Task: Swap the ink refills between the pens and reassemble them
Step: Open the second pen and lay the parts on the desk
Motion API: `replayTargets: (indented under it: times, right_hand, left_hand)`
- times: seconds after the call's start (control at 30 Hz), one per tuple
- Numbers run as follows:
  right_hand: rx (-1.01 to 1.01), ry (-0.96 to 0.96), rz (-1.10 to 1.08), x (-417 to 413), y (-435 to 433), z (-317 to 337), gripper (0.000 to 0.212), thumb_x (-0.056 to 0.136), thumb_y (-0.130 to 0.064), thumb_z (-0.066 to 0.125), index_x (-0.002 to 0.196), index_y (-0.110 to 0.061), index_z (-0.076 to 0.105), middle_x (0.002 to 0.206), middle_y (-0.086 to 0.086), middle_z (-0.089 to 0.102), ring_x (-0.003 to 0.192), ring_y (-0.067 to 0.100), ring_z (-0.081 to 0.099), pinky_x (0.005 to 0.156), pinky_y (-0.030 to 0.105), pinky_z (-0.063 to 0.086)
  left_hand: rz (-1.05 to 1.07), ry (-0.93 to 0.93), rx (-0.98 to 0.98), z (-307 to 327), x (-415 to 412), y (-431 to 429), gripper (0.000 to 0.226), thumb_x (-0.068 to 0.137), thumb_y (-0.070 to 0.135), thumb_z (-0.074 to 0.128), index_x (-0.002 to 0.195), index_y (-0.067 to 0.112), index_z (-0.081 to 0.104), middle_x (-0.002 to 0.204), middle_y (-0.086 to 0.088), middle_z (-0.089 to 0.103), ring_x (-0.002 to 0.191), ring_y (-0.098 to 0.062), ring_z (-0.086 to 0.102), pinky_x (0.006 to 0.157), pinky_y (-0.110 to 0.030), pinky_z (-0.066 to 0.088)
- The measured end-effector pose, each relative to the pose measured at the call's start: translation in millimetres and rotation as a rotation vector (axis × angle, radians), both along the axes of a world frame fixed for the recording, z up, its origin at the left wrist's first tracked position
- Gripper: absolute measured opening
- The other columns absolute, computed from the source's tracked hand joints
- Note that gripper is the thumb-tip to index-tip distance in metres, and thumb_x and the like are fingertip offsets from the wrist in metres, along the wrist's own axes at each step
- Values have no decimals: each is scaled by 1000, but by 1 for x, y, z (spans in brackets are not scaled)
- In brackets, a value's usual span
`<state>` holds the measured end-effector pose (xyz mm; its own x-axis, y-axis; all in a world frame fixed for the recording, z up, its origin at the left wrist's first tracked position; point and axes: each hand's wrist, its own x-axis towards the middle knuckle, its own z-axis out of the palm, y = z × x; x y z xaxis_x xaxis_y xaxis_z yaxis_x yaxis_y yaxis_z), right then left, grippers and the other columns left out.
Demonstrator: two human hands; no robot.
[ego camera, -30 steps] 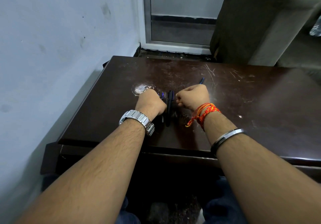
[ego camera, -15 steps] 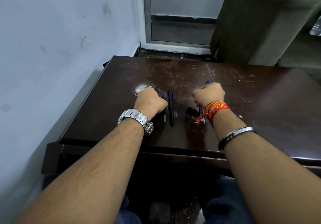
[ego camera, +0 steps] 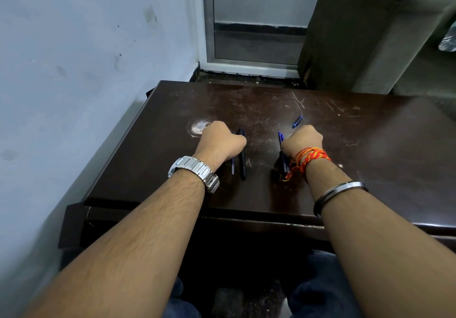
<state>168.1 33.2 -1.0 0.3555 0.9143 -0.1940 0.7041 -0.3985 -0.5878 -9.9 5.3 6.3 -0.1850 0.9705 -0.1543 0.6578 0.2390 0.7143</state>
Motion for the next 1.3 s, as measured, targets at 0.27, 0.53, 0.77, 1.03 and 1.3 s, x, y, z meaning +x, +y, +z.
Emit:
replayTargets:
  times: [0.27, 0.53, 0.77, 1.03, 1.3]
  right_hand:
    - [52, -60, 39, -8, -2, -5, 11, 87, -7, 63, 95, 0, 59, 92, 13, 52, 76, 25, 55, 65, 30, 47]
    - [21, -48, 73, -9, 3, -9, 12, 89, -9, 63, 84, -6, 53, 76, 7, 49, 67, 18, 54, 49, 25, 42]
    - [10, -7, 74, -9, 2, -10, 16, 89, -16, 65, 85, -7, 53, 70, 4, 47, 73, 21, 56, 61, 28, 47]
    - [290, 182, -62, -13, 2, 8, 24, 90, -22, 55, 89, -1, 65, 80, 8, 61, 71, 22, 56, 66, 30, 47]
    - [582, 567, -106, -27, 5, 29, 38, 87, -19, 57, 50, -20, 51, 50, -6, 46, 54, 15, 46, 60, 30, 42]
  left_hand:
    - [-18, -102, 24, 1, 2, -1, 12, 79, 16, 54, 67, 13, 51, 57, 0, 43, 53, -21, 41, 53, -32, 35]
    - [-21, -128, -21, 1, 4, 1, 18, 82, 15, 55, 79, 7, 71, 67, -7, 60, 58, -22, 60, 49, -25, 44]
    - [-19, -197, -1, -5, 5, 4, 19, 87, 10, 64, 96, -1, 76, 77, -14, 72, 53, -20, 64, 60, -35, 60]
    - [-79, -323, -37, 0, 6, -4, 12, 81, 10, 84, 88, 7, 75, 75, -11, 65, 52, -20, 52, 48, -31, 43]
    - [-143, -358, -54, 1, 5, -4, 21, 75, 2, 86, 80, 18, 73, 74, -2, 71, 60, -13, 69, 65, -39, 64]
